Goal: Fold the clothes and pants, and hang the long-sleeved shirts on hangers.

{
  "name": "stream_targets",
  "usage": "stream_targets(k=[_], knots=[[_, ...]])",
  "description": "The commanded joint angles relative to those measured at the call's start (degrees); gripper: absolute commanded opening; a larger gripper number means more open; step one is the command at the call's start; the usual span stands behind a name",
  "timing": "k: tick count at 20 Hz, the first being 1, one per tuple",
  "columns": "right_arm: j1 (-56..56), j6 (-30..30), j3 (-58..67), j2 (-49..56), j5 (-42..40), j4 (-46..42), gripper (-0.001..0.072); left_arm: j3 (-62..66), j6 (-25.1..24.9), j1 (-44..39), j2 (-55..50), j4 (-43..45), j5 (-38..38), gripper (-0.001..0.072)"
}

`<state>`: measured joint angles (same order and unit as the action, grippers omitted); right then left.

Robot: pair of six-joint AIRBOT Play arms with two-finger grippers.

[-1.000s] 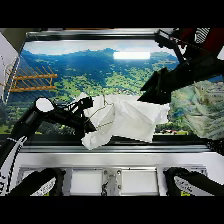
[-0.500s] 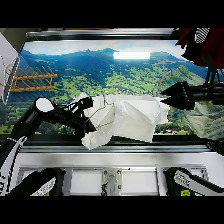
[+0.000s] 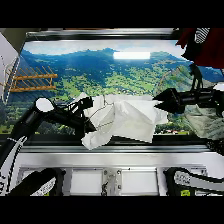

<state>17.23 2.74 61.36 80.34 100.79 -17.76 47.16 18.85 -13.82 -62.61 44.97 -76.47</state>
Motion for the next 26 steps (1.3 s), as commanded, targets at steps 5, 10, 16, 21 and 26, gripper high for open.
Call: stream_targets(k=[5,10,16,21,26], knots=[[-7.04,-0.37,-0.11,2.12,0.17,-0.13,0.0513,-0.02,0.0,0.0,-0.02,0.02,0.07,0.0013],[-9.57,-0.33,-0.11,2.8,0.17,-0.09,0.0513,-0.02,0.0,0.0,-0.02,0.0,0.04,0.0013],[-11.21,0.24,-0.11,3.67,0.17,0.07,0.0513,-0.02,0.0,0.0,-0.02,0.0,0.07,0.0014],[-11.3,0.24,-0.11,3.8,0.15,0.09,0.0513,-0.02,0.0,0.0,-0.02,0.0,0.15,0.0014],[-11.26,0.24,-0.11,3.8,0.15,0.04,0.0513,-0.02,0.0,0.0,-0.02,0.0,0.11,0.0013]])
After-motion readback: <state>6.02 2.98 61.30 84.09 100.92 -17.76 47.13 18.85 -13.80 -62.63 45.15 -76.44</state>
